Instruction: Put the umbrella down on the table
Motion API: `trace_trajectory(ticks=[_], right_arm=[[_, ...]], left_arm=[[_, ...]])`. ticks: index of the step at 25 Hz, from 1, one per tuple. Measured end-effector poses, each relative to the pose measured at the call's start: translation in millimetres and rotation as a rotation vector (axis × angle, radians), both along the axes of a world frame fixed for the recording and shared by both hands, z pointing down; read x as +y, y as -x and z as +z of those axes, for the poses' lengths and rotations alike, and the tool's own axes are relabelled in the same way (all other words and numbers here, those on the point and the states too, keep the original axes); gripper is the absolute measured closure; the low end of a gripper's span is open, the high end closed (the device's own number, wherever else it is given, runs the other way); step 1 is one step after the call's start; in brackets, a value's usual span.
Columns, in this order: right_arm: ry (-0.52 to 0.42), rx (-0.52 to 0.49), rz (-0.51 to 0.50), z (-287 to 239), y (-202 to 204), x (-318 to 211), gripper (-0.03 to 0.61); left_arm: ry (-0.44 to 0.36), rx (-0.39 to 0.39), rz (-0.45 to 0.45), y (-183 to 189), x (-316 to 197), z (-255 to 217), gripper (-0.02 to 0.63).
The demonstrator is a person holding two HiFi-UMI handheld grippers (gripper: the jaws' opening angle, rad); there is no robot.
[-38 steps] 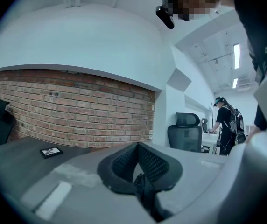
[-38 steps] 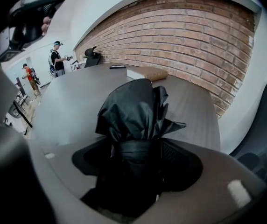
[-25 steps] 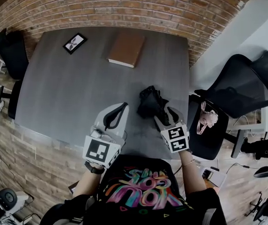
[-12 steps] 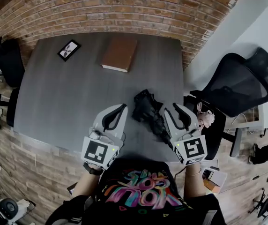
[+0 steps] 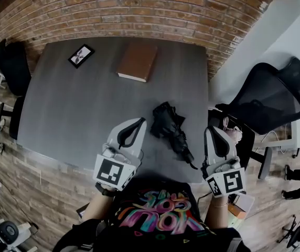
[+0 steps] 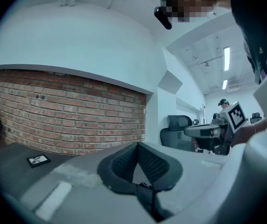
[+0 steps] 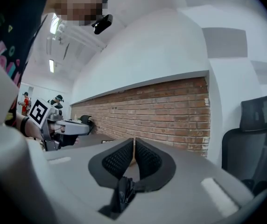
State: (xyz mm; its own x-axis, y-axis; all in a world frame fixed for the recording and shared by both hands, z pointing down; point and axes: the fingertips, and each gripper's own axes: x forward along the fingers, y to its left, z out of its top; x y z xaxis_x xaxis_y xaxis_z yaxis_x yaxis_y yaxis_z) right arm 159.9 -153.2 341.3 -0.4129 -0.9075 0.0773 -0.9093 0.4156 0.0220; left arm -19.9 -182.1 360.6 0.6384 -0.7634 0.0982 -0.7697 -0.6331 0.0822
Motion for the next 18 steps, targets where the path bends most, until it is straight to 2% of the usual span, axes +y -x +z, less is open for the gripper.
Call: trace_trajectory(ticks=[8,18], right_arm=[[0.011,-0.059,0.022,4.1,-9.3,3.4,0.578],[0.026,-0.053,-0.008,9.8,-5.8,0.3,0.580]], left_arm=[[0.004,-0.008,-0.004,-3.4,0.6,-0.5,0.615],[0.000,-0.006,-0.015,-4.0,4.3,-2.4,0.615]])
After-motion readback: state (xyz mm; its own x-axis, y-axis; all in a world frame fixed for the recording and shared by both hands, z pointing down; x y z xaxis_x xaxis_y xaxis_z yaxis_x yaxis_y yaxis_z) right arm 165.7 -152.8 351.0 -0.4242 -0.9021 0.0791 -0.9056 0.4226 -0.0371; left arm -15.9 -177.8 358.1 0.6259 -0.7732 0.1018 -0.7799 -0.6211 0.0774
